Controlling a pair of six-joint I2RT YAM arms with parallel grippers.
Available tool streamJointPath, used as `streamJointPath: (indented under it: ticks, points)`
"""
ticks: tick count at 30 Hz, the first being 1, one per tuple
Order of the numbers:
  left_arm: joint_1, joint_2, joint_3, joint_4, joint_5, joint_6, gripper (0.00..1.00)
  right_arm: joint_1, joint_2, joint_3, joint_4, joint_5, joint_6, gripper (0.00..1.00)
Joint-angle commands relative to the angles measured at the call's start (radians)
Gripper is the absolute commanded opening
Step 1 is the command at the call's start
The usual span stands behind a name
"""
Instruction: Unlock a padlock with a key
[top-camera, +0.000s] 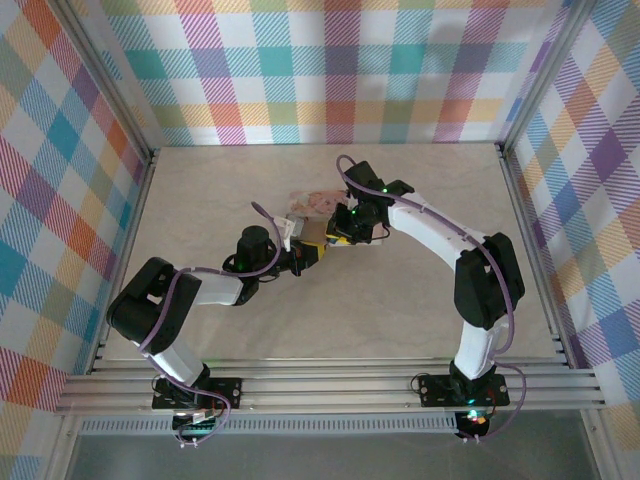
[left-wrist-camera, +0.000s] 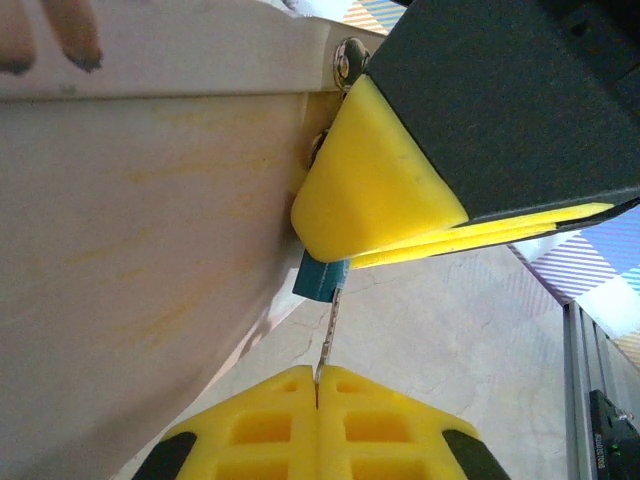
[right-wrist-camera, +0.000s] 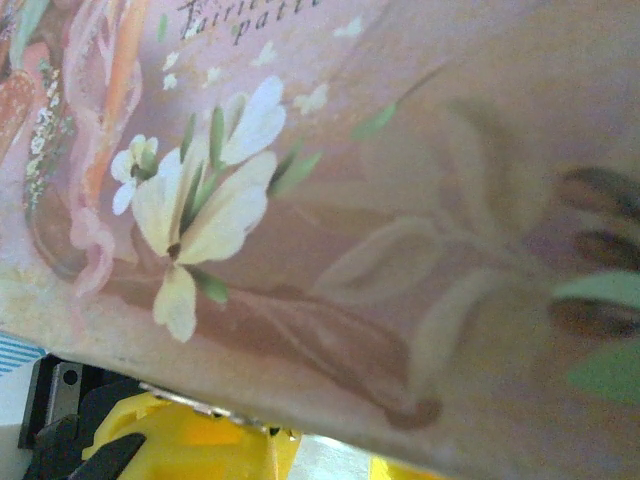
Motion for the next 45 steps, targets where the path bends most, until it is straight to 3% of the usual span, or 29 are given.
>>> streamJointPath:
  ticks: [1, 21, 45]
  points:
    - [-0.012, 0.013, -0.012, 0.034, -0.011, -0.002, 0.0, -0.005, -0.06, -0.001, 0.045, -0.034, 0.004, 0.0]
    - [-0.012, 0.032, 0.003, 0.014, -0.006, 0.008, 0.0, -0.008, -0.055, -0.003, 0.053, -0.037, 0.0, 0.0]
    - [-0.012, 0.062, 0.015, 0.142, 0.006, -0.08, 0.0, -0.008, -0.057, -0.034, 0.082, -0.061, 0.006, 0.0]
